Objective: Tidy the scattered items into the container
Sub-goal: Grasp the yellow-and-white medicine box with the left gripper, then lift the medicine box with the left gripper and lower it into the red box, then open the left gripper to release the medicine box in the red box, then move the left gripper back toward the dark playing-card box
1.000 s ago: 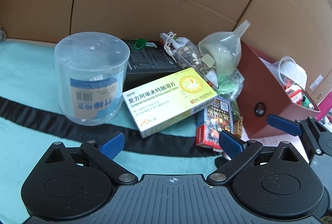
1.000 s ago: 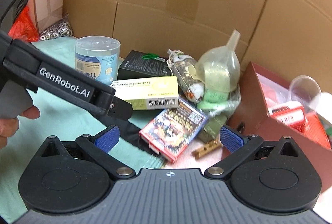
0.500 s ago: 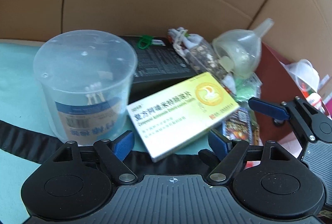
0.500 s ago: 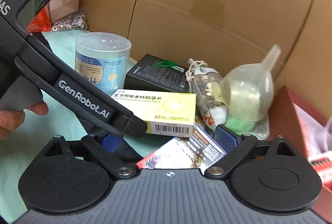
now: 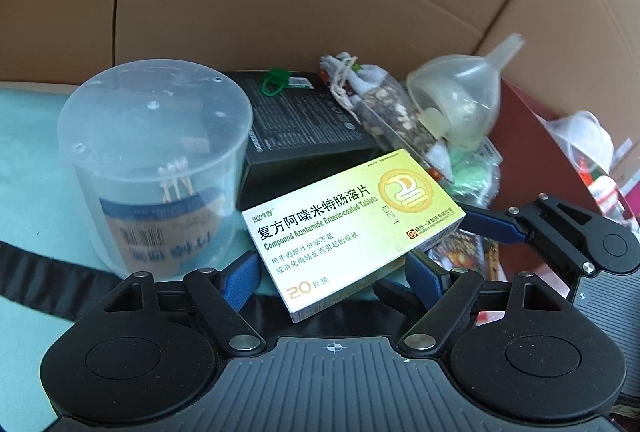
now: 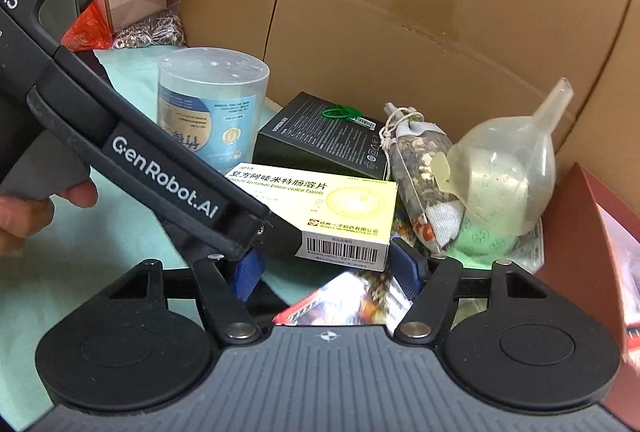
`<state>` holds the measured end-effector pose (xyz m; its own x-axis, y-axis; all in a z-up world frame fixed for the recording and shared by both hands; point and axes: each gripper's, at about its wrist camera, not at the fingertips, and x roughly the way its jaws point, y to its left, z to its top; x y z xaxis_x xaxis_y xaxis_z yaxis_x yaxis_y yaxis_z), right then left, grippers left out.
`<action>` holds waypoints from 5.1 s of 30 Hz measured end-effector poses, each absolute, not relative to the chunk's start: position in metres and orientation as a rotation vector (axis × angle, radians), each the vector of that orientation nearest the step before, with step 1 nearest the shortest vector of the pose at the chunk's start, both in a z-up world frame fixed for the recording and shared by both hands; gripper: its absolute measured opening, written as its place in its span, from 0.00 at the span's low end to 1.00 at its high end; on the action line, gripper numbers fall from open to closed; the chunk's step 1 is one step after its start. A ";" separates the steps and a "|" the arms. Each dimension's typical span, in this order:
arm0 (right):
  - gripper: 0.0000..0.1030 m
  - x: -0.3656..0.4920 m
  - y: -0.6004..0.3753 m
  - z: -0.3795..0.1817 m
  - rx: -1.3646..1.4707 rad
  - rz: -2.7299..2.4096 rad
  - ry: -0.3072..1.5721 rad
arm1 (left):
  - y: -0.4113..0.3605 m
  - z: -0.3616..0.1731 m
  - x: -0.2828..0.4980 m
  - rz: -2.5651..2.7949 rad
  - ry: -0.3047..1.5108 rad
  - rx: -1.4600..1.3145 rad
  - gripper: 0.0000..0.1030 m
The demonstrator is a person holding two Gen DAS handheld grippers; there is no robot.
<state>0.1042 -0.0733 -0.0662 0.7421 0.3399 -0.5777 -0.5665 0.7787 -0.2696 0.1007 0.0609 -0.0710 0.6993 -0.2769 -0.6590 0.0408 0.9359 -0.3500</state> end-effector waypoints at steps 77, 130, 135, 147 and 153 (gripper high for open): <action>0.67 0.033 -0.311 0.017 -0.161 0.124 0.332 | -0.202 0.049 0.108 -0.458 0.605 0.010 0.76; 1.00 0.021 -0.275 0.015 -0.203 0.123 0.261 | -0.176 0.040 0.076 -0.389 0.586 -0.028 0.93; 1.00 0.010 -0.259 0.015 -0.192 0.149 0.255 | -0.152 0.039 0.054 -0.357 0.569 -0.057 0.93; 1.00 -0.006 -0.195 -0.030 -0.194 0.308 0.388 | -0.057 -0.016 0.015 -0.211 0.640 -0.125 0.96; 0.99 -0.001 -0.166 -0.051 -0.216 0.363 0.459 | -0.023 -0.043 0.025 -0.208 0.696 -0.194 0.96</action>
